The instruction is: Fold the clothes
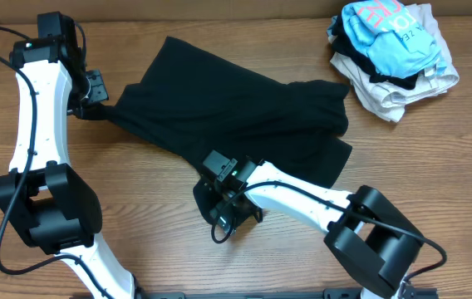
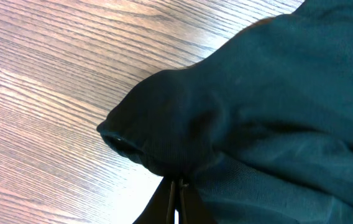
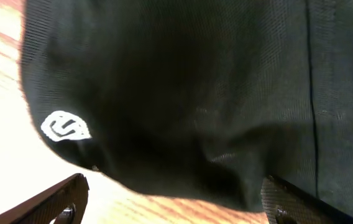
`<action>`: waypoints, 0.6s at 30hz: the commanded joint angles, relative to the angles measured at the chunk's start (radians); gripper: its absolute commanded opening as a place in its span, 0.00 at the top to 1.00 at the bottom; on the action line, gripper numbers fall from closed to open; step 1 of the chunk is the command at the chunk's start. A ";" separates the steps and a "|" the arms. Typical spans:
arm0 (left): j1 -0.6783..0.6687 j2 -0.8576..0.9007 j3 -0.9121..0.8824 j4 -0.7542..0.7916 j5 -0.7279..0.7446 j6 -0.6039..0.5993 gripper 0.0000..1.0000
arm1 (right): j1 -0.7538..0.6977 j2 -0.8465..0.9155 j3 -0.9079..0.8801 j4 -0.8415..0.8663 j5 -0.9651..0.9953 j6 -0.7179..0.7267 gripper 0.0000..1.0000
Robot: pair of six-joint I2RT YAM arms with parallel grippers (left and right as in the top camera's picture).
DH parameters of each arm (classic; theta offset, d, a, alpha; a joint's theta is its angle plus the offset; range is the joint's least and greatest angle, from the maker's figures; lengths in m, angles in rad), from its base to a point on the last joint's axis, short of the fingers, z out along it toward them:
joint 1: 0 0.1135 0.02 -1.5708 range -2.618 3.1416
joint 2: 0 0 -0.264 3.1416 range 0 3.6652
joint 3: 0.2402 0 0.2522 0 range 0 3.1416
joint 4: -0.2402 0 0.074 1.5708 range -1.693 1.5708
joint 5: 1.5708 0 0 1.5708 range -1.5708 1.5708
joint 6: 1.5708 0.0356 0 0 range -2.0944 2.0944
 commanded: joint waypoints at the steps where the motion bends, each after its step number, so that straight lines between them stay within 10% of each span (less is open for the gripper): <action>1: 0.011 -0.019 -0.003 0.003 -0.024 0.024 0.96 | -0.001 0.001 0.001 0.003 0.026 -0.019 0.10; 4: 0.011 -0.019 -0.003 0.002 -0.024 0.024 0.96 | -0.001 0.001 0.001 0.003 0.014 -0.019 0.23; 11: 0.011 -0.019 -0.003 -0.008 -0.028 0.029 0.96 | -0.001 0.001 0.001 -0.006 0.010 -0.018 0.93; 18: 0.011 -0.031 0.056 -0.073 -0.028 0.039 0.96 | -0.034 -0.046 0.023 -0.072 0.001 0.071 0.96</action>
